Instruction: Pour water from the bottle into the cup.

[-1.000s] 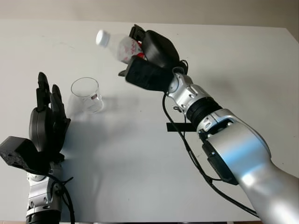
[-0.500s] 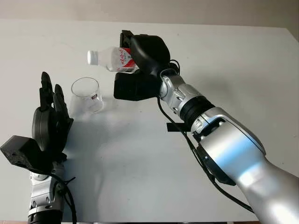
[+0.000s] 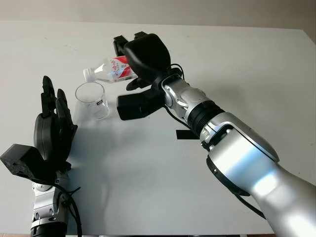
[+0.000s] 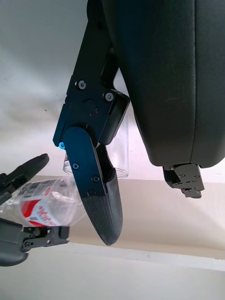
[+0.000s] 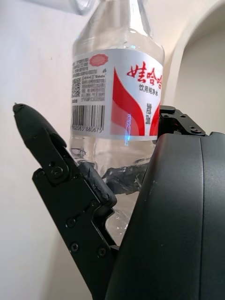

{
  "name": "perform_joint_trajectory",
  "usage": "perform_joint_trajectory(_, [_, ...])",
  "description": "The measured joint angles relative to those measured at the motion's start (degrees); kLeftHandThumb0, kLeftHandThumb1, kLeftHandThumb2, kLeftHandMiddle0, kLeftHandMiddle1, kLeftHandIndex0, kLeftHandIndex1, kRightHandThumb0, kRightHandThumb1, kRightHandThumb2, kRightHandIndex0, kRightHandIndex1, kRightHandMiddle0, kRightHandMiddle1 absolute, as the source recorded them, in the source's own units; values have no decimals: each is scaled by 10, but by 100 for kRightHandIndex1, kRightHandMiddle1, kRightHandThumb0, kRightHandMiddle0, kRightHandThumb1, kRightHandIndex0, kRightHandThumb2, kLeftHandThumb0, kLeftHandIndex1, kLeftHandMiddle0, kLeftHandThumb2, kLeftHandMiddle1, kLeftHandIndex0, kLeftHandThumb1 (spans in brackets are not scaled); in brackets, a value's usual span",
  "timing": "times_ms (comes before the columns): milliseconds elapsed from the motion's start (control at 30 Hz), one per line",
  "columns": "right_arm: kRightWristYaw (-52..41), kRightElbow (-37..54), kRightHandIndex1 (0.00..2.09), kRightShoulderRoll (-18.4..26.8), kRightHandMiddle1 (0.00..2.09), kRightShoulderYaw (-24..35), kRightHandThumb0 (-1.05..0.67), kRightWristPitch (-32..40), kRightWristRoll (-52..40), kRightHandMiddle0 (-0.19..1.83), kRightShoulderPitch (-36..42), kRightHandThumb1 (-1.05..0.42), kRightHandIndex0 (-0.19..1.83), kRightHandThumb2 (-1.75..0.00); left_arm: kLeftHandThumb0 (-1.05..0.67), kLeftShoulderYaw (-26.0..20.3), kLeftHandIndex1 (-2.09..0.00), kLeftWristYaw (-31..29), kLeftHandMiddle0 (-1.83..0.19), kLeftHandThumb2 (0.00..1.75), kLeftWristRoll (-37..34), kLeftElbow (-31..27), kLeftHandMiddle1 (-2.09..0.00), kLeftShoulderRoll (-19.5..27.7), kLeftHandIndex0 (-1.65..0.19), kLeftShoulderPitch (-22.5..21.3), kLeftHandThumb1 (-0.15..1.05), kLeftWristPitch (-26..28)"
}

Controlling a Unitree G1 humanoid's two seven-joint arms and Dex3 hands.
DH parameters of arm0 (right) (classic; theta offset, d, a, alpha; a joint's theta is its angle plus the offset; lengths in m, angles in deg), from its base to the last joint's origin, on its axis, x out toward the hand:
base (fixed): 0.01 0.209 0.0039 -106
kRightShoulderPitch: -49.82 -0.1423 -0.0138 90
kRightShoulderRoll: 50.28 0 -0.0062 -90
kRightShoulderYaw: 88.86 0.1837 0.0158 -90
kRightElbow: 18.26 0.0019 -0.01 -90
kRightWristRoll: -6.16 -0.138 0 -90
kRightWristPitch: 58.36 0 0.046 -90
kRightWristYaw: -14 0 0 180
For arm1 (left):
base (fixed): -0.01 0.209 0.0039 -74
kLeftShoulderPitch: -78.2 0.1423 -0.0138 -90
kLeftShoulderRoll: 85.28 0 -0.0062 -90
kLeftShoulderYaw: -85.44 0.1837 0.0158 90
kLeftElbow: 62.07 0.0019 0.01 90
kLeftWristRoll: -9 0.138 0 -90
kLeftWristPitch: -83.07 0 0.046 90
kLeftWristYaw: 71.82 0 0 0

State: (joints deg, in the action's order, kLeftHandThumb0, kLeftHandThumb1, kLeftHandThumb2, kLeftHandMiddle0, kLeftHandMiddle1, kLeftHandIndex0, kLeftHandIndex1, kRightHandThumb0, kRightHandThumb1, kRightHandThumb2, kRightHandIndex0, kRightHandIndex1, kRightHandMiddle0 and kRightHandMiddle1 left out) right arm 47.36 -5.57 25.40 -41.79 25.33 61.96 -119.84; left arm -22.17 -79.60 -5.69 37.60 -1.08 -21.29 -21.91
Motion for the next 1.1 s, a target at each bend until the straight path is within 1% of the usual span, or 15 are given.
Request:
perform_joint_trajectory(133, [12, -2, 209, 1, 154, -43, -40, 17, 43, 39, -18, -93, 83, -5, -80, 0, -5, 3, 15, 67, 0, -1, -6, -2, 18, 0, 105, 0])
perform_joint_trajectory(233, [19, -2, 209, 3, 171, -59, -42, 18, 54, 40, -23, -95, 83, -6, -80, 1, -5, 5, 15, 67, 0, -2, -6, -4, 18, 1, 105, 0])
perform_joint_trajectory(300, [25, -2, 209, 5, 176, -67, -42, 20, 63, 39, -24, -97, 85, -6, -80, 1, -5, 6, 15, 67, 1, -2, -6, -5, 18, 1, 105, 0])
perform_joint_trajectory(433, [33, -3, 209, 7, 177, -78, -43, 23, 70, 36, -25, -97, 86, -5, -80, 1, -5, 4, 15, 67, 0, -2, -5, -5, 19, 3, 105, 0])
perform_joint_trajectory(567, [28, -3, 209, 7, 172, -84, -41, 26, 72, 31, -27, -96, 88, -5, -81, 1, -4, 1, 16, 65, -2, -2, -5, -6, 19, 2, 105, 0])
perform_joint_trajectory(700, [26, -3, 209, 8, 156, -84, -42, 27, 71, 32, -29, -95, 88, -5, -81, 1, -4, -1, 16, 65, -3, -1, -5, -6, 19, 2, 105, 0])
perform_joint_trajectory(767, [28, -3, 209, 10, 152, -84, -41, 26, 71, 35, -29, -94, 87, -5, -81, 1, -5, -1, 16, 66, -3, -1, -5, -5, 19, 2, 105, 0])
perform_joint_trajectory(933, [36, -4, 209, 13, 172, -86, -41, 24, 70, 33, -29, -95, 90, -5, -81, 1, -5, -1, 15, 66, -3, 0, -5, -5, 19, 1, 105, 0])
perform_joint_trajectory(1100, [53, -5, 209, 18, 176, -85, -42, 18, 68, 33, -29, -94, 94, -5, -80, 1, -5, -1, 16, 67, -3, 0, -5, -5, 19, 1, 105, 0])
